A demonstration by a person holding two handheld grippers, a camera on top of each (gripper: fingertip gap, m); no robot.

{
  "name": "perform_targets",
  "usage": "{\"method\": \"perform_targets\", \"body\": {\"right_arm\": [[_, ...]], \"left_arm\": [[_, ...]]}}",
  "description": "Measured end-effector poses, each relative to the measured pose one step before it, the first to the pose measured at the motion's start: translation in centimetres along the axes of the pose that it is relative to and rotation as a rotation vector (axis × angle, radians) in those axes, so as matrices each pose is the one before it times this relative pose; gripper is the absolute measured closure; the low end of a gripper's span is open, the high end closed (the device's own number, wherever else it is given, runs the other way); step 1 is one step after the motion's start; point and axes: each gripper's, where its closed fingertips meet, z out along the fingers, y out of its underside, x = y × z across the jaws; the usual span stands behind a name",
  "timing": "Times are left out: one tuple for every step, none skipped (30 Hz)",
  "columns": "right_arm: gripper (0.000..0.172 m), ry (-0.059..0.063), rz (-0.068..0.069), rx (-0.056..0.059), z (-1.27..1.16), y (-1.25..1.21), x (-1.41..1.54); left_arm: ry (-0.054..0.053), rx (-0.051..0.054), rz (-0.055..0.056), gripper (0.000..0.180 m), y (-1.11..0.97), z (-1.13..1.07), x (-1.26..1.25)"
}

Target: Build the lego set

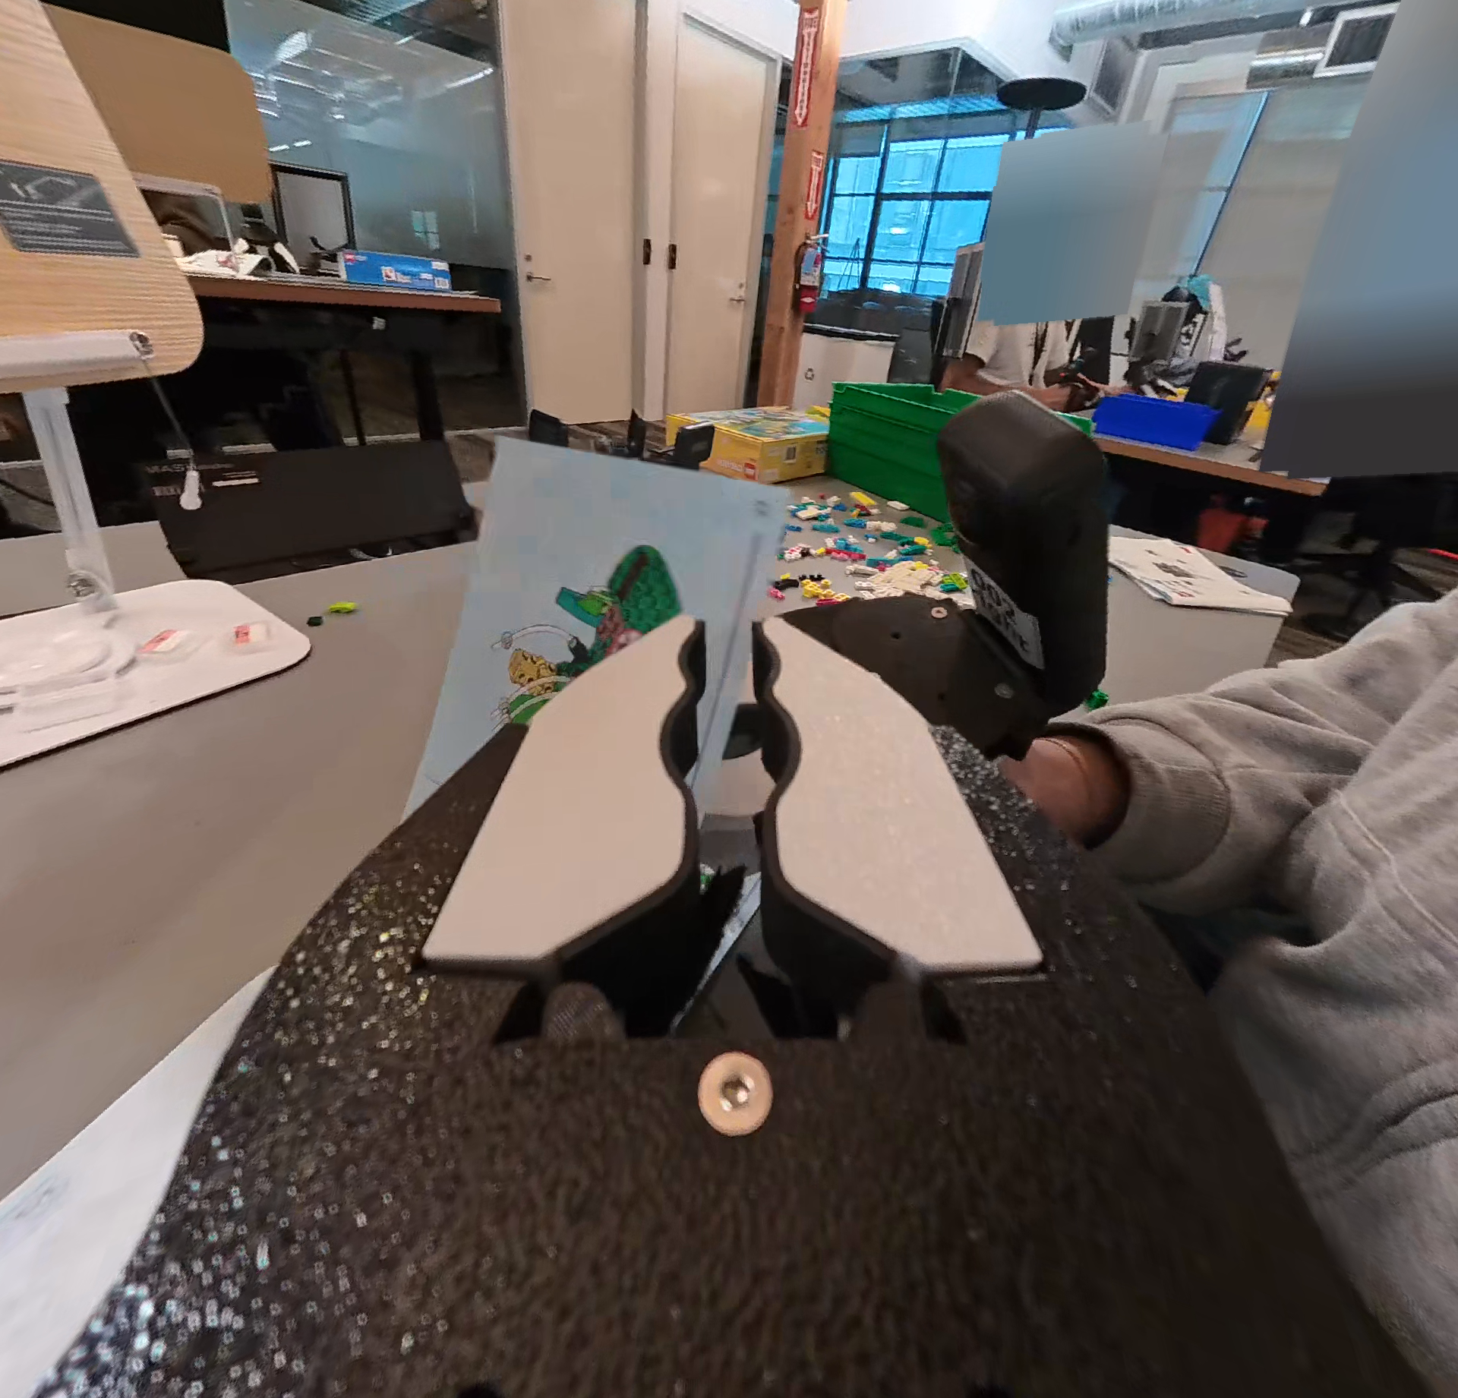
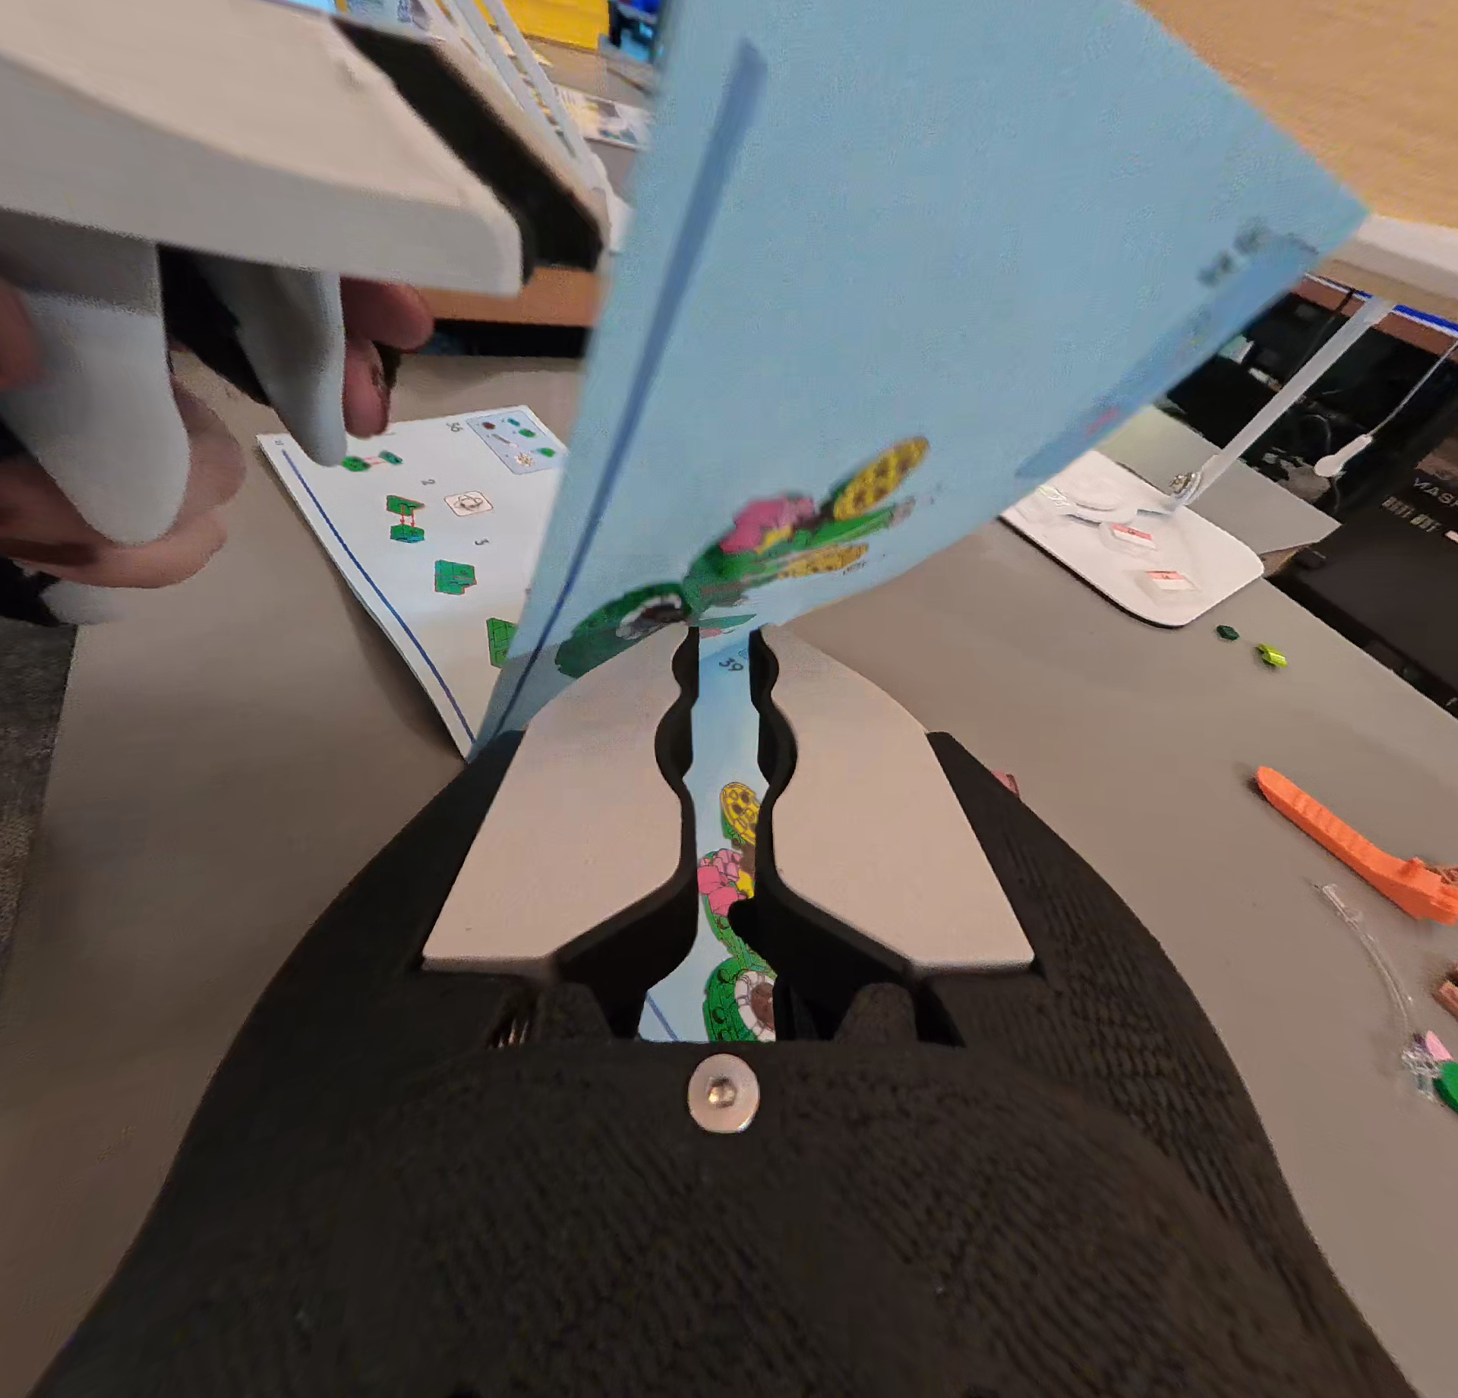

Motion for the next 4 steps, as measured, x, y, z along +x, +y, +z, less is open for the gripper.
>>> {"method": "perform_targets", "body": {"right_arm": [[0.162,0.0008,0.0002,0.0025,-0.035,-0.017,0.065],[0.162,0.0017,0.0014,0.0002,-0.028,0.019,0.075],[0.162,0.0015,0.0022,0.0002,-0.015,0.027,0.073],[0.163,0.0018,0.0020,0.0009,-0.023,0.017,0.060]], "left_arm": [[0.0021,-0.0035,0.0043,0.169,0.054,0.127,0.034],[-0.0019,-0.0015,0.0061,0.169,0.008,0.096,-0.007],[-0.0014,-0.0030,0.0078,0.169,0.017,0.099,-0.007],[0.0000,-0.0060,0.0106,0.168,0.030,0.109,0.034]]}}
